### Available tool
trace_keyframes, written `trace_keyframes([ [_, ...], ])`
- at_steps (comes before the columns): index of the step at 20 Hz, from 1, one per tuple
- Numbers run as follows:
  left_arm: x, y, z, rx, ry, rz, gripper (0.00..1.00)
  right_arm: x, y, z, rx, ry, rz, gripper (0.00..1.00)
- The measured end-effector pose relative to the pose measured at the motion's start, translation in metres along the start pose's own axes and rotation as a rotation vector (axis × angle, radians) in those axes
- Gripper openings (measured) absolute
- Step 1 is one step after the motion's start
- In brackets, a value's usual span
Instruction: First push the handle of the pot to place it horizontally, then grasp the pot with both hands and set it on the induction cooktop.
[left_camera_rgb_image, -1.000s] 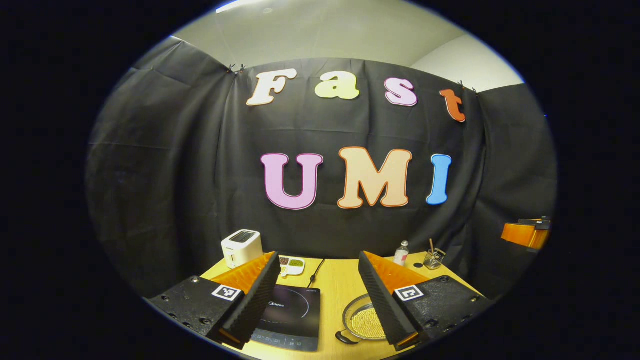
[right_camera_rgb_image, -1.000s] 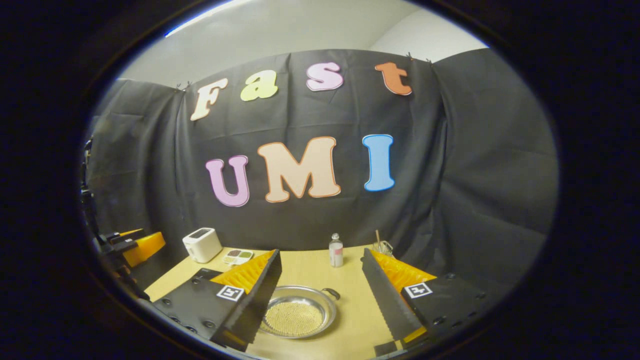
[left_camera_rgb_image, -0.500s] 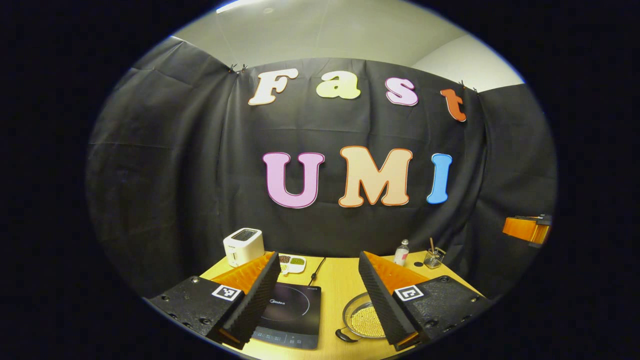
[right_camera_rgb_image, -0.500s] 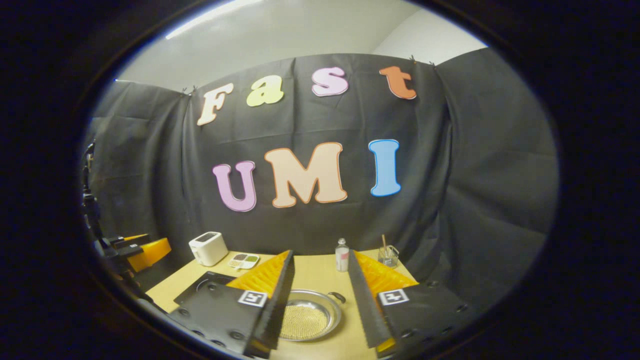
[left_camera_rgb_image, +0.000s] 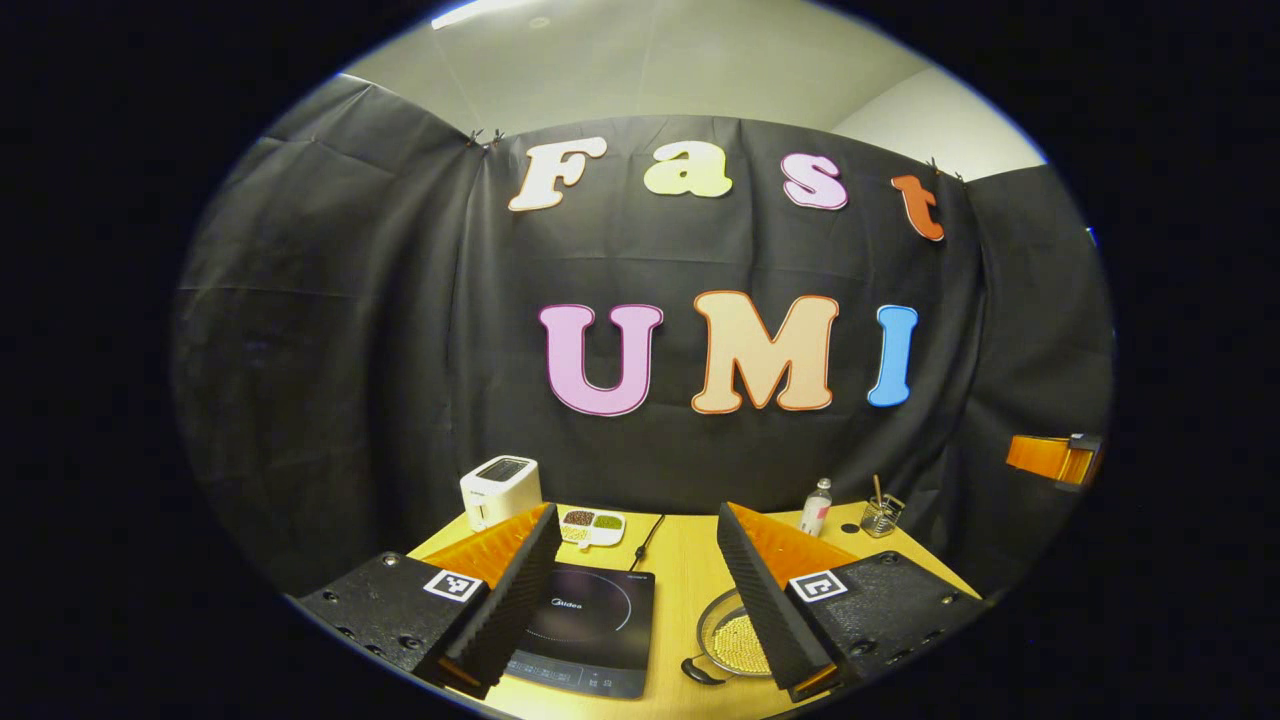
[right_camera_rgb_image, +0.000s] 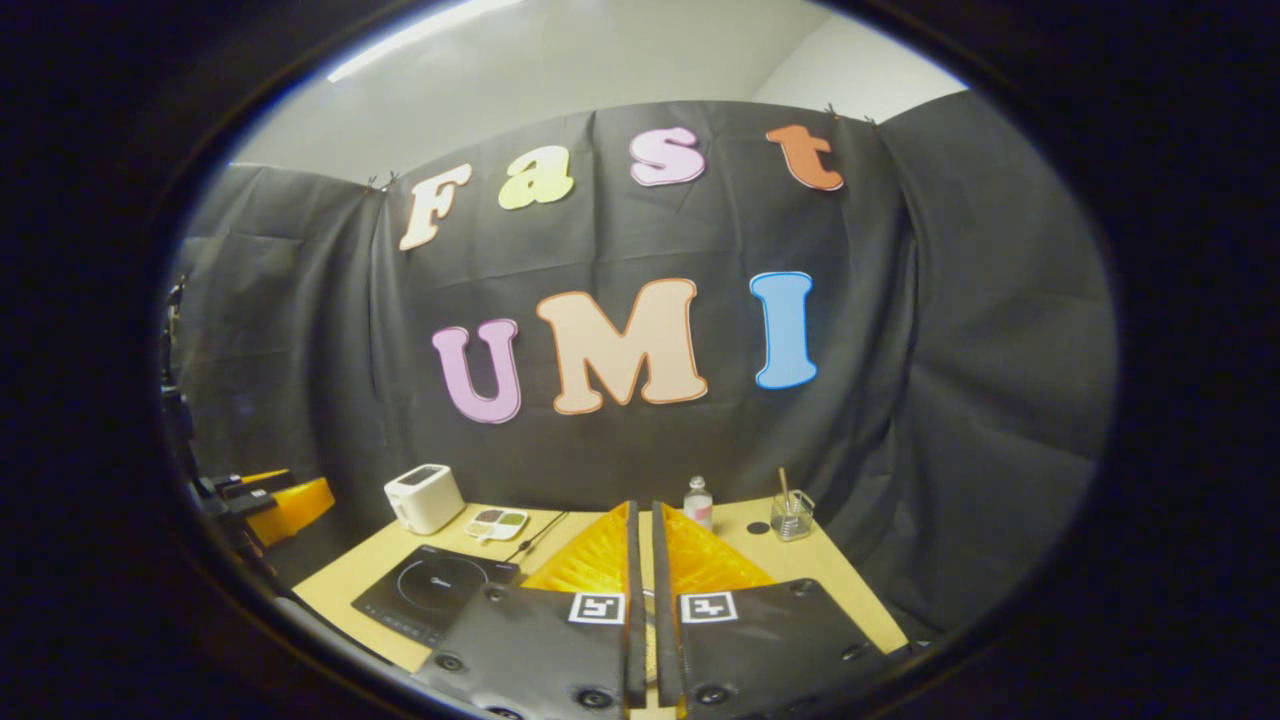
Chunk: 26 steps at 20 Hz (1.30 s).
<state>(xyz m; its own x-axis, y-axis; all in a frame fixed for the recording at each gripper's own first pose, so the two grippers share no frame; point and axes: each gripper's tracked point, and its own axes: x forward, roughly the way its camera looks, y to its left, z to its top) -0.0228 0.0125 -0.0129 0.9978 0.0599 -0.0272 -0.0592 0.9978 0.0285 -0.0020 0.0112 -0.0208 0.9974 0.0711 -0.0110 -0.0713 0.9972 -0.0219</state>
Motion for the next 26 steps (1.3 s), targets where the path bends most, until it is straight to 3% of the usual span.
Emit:
trace_keyframes([
  [2,0.001,0.004,-0.002,0.001,0.003,0.007,0.92,0.005,0.006,-0.011,-0.013,0.026,0.013,0.06],
  [3,0.001,0.006,-0.003,0.002,0.006,0.010,0.92,0.007,0.012,-0.020,-0.009,0.048,0.027,0.00],
  [4,0.001,0.008,-0.005,0.002,0.009,0.013,0.92,0.010,0.019,-0.031,-0.002,0.080,0.041,0.00],
  [5,0.001,0.013,-0.007,0.004,0.014,0.018,0.96,0.012,0.025,-0.045,0.002,0.118,0.055,0.06],
  [6,0.001,0.016,-0.008,0.005,0.018,0.021,0.96,0.014,0.033,-0.059,0.004,0.157,0.069,0.06],
  [7,0.000,0.018,-0.010,0.007,0.020,0.025,0.96,0.016,0.042,-0.073,0.004,0.196,0.085,0.15],
  [8,0.000,0.023,-0.011,0.009,0.024,0.028,0.92,0.017,0.050,-0.087,0.003,0.237,0.100,0.06],
  [11,-0.003,0.038,-0.017,0.018,0.040,0.040,0.96,0.017,0.072,-0.129,0.004,0.348,0.138,0.06],
  [12,-0.005,0.044,-0.019,0.022,0.047,0.046,0.96,0.017,0.079,-0.142,0.005,0.383,0.146,0.00],
  [13,-0.006,0.050,-0.021,0.025,0.051,0.052,0.92,0.015,0.086,-0.155,0.009,0.419,0.155,0.06],
  [16,-0.009,0.065,-0.022,0.030,0.048,0.060,0.96,0.006,0.105,-0.191,0.026,0.544,0.178,0.06],
  [22,-0.016,0.090,-0.029,0.034,0.055,0.069,0.92,-0.018,0.137,-0.261,0.020,0.795,0.205,0.06],
  [23,-0.016,0.096,-0.030,0.041,0.055,0.071,0.96,-0.021,0.142,-0.272,0.028,0.834,0.204,0.00],
  [24,-0.017,0.101,-0.031,0.048,0.054,0.074,0.96,-0.025,0.145,-0.281,0.036,0.868,0.199,0.00],
  [25,-0.019,0.105,-0.032,0.054,0.055,0.076,0.96,-0.029,0.148,-0.289,0.043,0.902,0.193,0.07],
  [26,-0.021,0.110,-0.035,0.058,0.061,0.078,0.92,-0.031,0.151,-0.300,0.050,0.929,0.185,0.07],
])
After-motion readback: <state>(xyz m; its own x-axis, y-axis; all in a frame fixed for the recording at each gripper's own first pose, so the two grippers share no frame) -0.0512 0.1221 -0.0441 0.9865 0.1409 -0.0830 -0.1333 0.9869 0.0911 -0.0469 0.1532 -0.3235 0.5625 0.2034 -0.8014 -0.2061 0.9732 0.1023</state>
